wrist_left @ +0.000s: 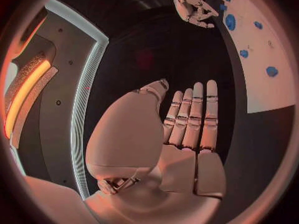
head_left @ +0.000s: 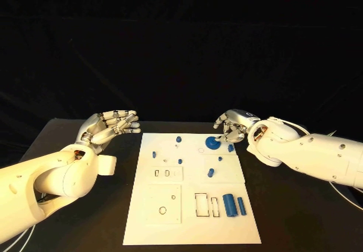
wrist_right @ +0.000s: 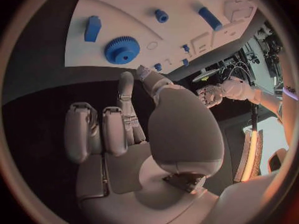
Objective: Assemble the parts on the task board
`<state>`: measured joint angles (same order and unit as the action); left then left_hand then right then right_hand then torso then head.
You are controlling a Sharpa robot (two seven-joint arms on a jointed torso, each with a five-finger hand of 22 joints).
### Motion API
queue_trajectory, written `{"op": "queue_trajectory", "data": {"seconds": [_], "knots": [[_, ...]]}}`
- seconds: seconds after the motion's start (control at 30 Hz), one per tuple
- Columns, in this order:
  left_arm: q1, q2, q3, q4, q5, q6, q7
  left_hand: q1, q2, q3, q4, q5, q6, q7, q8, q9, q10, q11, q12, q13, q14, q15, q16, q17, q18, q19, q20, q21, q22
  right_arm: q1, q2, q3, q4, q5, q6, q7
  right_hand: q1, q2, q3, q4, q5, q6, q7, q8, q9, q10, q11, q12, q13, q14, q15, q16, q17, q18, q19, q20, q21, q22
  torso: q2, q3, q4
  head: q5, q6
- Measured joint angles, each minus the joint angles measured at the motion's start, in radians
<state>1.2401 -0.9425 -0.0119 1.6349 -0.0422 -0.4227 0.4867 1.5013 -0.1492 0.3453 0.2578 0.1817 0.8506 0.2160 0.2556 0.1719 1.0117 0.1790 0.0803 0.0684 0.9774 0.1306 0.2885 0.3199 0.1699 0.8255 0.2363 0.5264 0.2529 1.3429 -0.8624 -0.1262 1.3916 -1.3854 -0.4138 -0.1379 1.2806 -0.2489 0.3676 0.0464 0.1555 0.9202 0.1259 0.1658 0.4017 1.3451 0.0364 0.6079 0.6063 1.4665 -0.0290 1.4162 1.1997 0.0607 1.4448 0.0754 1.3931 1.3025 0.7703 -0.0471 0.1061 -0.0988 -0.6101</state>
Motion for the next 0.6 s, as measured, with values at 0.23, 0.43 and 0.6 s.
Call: {"op": "queue_trajectory", "data": {"seconds": [0.23,0.43,0.6], "knots": [[0.0,0.006,0.0,-0.002,0.002,0.002,-0.001,0.0,0.0,0.0,0.0,0.0,0.0,0.0,0.0,0.0,0.004,0.004,0.0,0.0,0.0,0.0,0.0,0.002,0.0,0.0,0.0,0.0,0.001,-0.003,0.009,0.0,-0.024,0.018,0.061,-0.012,0.04,0.034,-0.121,0.087,0.001,-0.029,0.026,-0.005,0.017,0.046,0.03,0.689,0.688,-0.002,0.013,0.083,0.109,-0.019,0.02,0.016,0.077,0.006,0.0,-0.0019,0.0023,-0.015,-0.005],[0.0,0.007,0.0,-0.003,0.003,0.004,-0.001,0.0,0.0,0.003,0.003,0.0,0.0,0.0,0.0,0.0,0.004,0.003,0.0,0.0,0.0,0.0,0.0,0.003,0.0,0.0,0.0,0.0,0.001,-0.011,0.033,0.0,-0.046,0.023,0.09,-0.022,0.046,0.036,-0.136,0.102,0.005,-0.032,0.029,-0.005,0.018,0.061,0.033,0.733,0.702,0.0,0.018,0.091,0.109,-0.023,0.022,0.017,0.089,0.006,0.0,-0.0032,0.004,-0.016,-0.009],[0.0,0.008,0.0,-0.003,0.004,0.006,-0.001,0.0,0.0,0.003,0.003,0.0,0.0,0.0,0.0,0.001,0.004,0.004,0.0,0.0,0.0,0.0,0.0,0.003,0.0,0.0,0.0,0.0,0.002,-0.016,0.048,0.0,-0.063,0.026,0.103,-0.028,0.052,0.041,-0.137,0.103,0.005,-0.034,0.03,-0.005,0.019,0.07,0.033,0.749,0.702,0.0,0.018,0.097,0.109,-0.023,0.022,0.018,0.099,0.006,0.0,-0.0038,0.0063,-0.017,-0.013]]}}
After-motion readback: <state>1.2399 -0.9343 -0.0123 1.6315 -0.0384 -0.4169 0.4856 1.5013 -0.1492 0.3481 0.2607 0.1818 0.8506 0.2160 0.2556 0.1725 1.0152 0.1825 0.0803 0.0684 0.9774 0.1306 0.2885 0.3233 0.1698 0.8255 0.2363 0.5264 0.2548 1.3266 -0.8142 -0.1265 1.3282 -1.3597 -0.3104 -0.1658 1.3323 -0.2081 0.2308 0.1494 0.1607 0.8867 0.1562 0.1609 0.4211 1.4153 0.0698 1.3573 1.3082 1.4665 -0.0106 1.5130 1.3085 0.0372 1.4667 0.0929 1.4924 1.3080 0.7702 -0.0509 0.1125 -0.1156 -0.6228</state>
